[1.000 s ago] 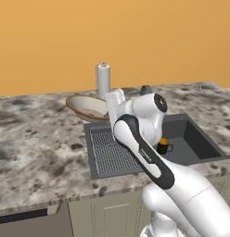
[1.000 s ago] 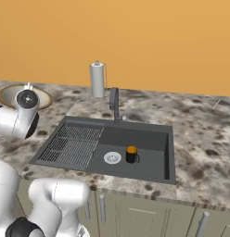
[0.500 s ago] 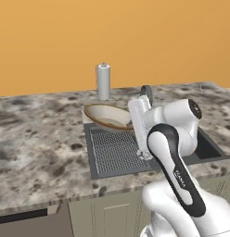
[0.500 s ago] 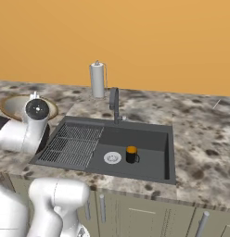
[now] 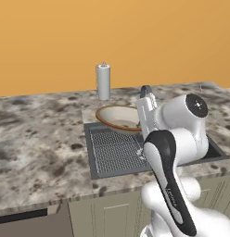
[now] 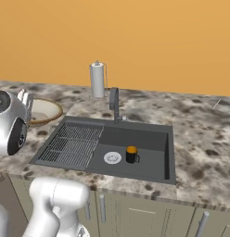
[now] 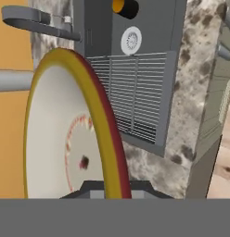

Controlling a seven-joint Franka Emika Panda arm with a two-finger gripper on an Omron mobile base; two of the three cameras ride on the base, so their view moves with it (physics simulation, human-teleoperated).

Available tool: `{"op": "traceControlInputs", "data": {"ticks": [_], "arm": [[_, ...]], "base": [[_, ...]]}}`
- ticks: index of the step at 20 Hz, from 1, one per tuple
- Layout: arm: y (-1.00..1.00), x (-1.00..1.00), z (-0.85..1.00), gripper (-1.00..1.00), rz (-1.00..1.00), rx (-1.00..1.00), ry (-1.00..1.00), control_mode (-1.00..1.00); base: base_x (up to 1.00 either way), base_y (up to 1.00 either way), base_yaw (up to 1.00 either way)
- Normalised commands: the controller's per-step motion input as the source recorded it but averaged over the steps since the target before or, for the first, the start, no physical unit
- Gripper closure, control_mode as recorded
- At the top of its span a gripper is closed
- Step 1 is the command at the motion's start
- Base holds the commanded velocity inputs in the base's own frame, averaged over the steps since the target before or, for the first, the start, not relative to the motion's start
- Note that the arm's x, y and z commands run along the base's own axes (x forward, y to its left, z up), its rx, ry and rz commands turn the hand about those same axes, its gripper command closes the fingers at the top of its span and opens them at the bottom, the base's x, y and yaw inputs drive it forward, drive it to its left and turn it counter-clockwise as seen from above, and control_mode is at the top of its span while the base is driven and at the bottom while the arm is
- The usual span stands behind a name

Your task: Pick the mug and place it in the sink. Pick the bowl and place it in the open cabinet and then close the cabinet.

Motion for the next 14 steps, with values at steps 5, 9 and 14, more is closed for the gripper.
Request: {"op": "traceControlInputs", "data": {"ticks": [5, 9, 14], "arm": [[-0.05, -0.09, 0.21, 1.00, -0.16, -0.11, -0.01, -1.00], [-0.45, -0.42, 0.09, 1.00, -0.03, -0.03, -0.01, -1.00], [-0.56, -0.57, 0.04, 1.00, -0.01, -0.01, 0.00, -1.00]], "base": [[0.00, 0.00, 0.00], [0.00, 0.00, 0.00], [0.00, 0.00, 0.00]]}}
